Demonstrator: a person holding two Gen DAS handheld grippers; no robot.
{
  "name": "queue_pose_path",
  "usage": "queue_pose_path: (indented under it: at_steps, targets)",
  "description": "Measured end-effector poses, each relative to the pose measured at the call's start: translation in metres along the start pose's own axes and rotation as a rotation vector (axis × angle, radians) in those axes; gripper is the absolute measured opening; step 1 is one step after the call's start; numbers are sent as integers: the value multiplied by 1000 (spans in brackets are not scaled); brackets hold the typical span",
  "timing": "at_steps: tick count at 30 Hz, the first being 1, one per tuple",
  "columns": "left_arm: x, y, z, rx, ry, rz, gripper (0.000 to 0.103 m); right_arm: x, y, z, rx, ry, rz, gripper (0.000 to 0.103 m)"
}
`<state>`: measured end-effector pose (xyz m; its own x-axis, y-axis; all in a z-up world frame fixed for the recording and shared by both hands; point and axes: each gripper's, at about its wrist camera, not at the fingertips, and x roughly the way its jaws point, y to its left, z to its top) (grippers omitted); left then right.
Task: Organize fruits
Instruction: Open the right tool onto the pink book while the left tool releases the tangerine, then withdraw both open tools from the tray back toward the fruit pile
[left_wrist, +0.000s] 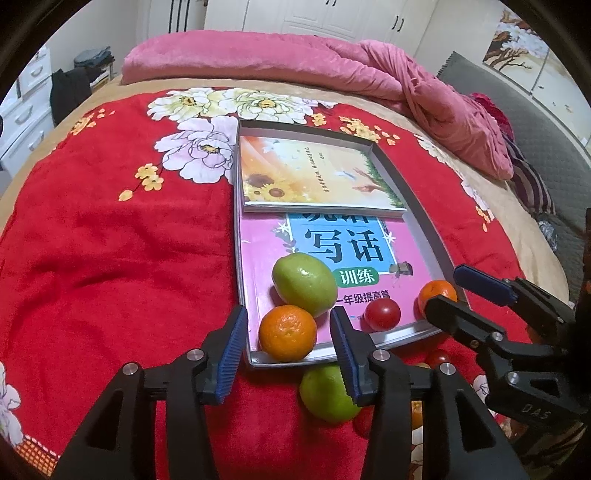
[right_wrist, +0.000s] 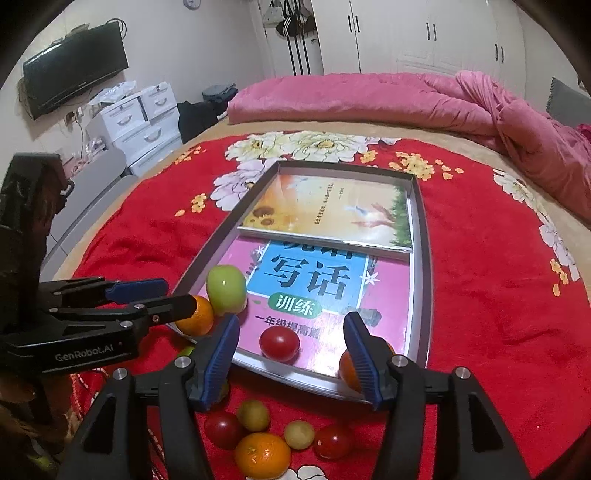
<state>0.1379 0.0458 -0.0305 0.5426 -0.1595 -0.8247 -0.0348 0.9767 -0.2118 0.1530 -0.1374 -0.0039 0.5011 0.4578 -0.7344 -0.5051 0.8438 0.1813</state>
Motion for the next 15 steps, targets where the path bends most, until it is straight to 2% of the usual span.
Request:
queue_pose_path:
  at_steps: [3, 5, 10, 12, 15]
  targets:
    - [-3, 0, 1, -1, -9, 2, 51, -5, -1, 1, 8, -22, -1, 59]
    - [-6, 0, 1, 1, -12, 1, 51, -9, -2, 2, 18, -33, 0, 65]
    - [-15, -2, 2, 3, -25, -6, 53, -17, -3, 4, 33, -57, 8, 66]
    - [-18, -3, 3, 5, -34, -4, 67, -20, -4, 5, 35, -65, 2, 67]
    - [-25, -4, 3, 11, -47, 4, 69, -24, -4, 5, 35, -79, 5, 72]
